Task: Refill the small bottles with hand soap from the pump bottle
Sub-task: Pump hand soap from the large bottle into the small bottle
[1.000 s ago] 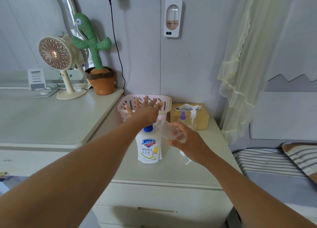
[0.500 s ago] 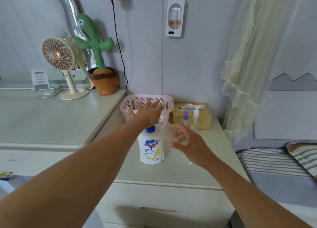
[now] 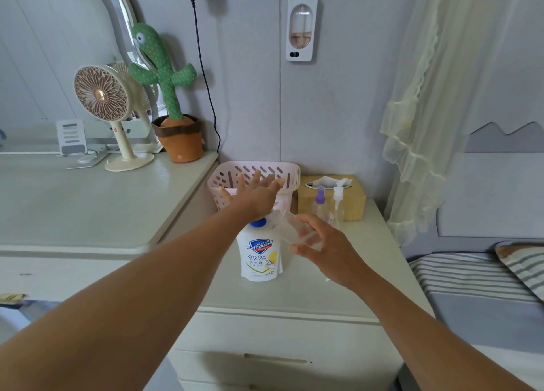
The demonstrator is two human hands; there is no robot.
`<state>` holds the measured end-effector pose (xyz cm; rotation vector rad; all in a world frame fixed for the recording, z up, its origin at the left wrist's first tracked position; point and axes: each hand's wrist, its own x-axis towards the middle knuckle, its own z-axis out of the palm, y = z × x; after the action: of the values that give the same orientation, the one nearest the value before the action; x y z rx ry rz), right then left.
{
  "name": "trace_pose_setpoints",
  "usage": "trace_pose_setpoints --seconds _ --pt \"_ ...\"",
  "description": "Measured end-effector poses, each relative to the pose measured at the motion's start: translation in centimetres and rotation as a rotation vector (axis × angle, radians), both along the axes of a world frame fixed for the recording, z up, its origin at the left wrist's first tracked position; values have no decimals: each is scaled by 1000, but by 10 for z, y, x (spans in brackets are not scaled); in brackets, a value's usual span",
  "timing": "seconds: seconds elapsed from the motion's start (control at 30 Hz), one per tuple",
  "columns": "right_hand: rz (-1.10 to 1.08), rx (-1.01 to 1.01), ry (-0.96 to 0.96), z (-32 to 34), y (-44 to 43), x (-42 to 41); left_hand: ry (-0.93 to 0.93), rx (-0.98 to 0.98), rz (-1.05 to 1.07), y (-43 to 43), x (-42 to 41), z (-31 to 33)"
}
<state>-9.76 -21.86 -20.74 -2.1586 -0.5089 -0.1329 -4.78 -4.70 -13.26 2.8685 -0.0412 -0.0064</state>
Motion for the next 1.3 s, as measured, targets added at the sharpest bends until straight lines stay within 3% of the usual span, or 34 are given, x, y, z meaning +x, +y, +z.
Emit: trace_pose_setpoints --seconds 0.2,0.4,0.7,0.97,1.3 --pt "-9 20 16 3 0 -2 13 27 -39 4 13 -1" --pt "-7 -20 -8 11 -2 1 18 -77 18 6 16 -1" --pt "-14 -27 10 13 -1 -5 34 1 -30 -6 -6 14" --pt "-32 -36 14 8 0 -6 -29 -58 -79 -1 -4 1" --pt "-38 -25 15 20 2 -5 39 4 -23 7 10 9"
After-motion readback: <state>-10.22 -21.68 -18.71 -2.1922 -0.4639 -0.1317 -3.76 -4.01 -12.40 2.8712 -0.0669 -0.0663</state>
